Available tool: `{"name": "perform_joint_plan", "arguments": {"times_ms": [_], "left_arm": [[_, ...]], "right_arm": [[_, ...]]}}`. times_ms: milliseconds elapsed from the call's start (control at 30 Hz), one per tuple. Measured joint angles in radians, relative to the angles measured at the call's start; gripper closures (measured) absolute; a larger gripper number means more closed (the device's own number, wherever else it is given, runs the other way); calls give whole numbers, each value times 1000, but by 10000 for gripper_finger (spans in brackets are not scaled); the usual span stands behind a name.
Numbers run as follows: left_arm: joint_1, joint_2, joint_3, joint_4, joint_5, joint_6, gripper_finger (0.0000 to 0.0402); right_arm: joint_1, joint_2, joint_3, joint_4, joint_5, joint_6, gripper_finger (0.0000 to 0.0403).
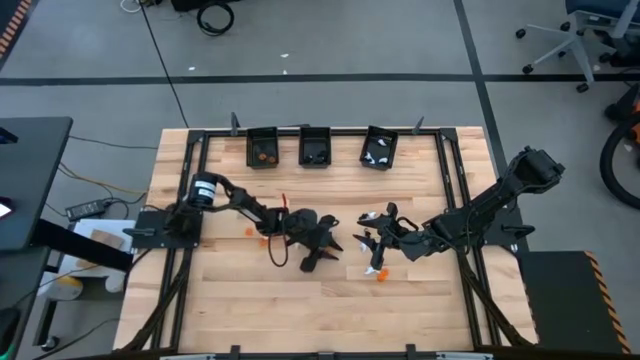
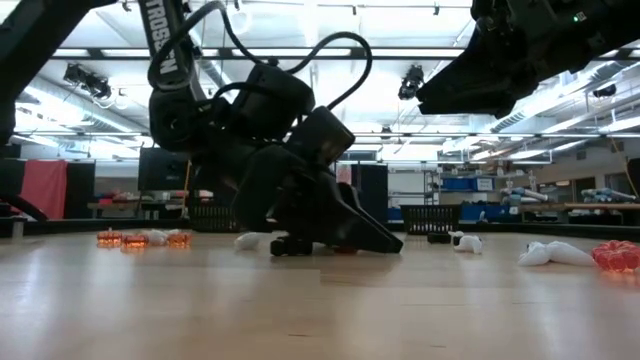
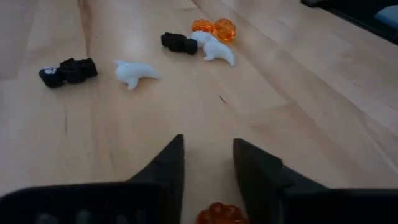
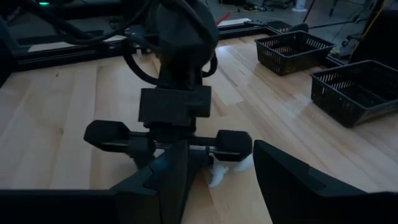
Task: Sort Halloween decoration
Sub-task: Put the white ghost toy into the right black basket, then put the orange pumpkin toy into the left black basket
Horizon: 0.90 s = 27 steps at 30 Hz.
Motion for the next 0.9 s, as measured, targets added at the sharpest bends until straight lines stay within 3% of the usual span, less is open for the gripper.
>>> {"name": "perform_joint_plan", "arguments": {"times_ms": [100, 267, 500, 900], "left_arm": [[-1, 1, 0, 0, -3, 10, 335], [5, -1, -2, 3, 13, 31, 379], [5, 3, -7, 75, -2, 40, 392], [5, -71, -12, -31, -14, 72, 394]], "right_arm": [[0, 0, 0, 0, -3, -4, 214], [0, 0, 0, 0, -6, -5, 214], [0, 0, 0, 0, -7, -4, 214], [0, 61, 0, 32, -55, 22, 214]]}}
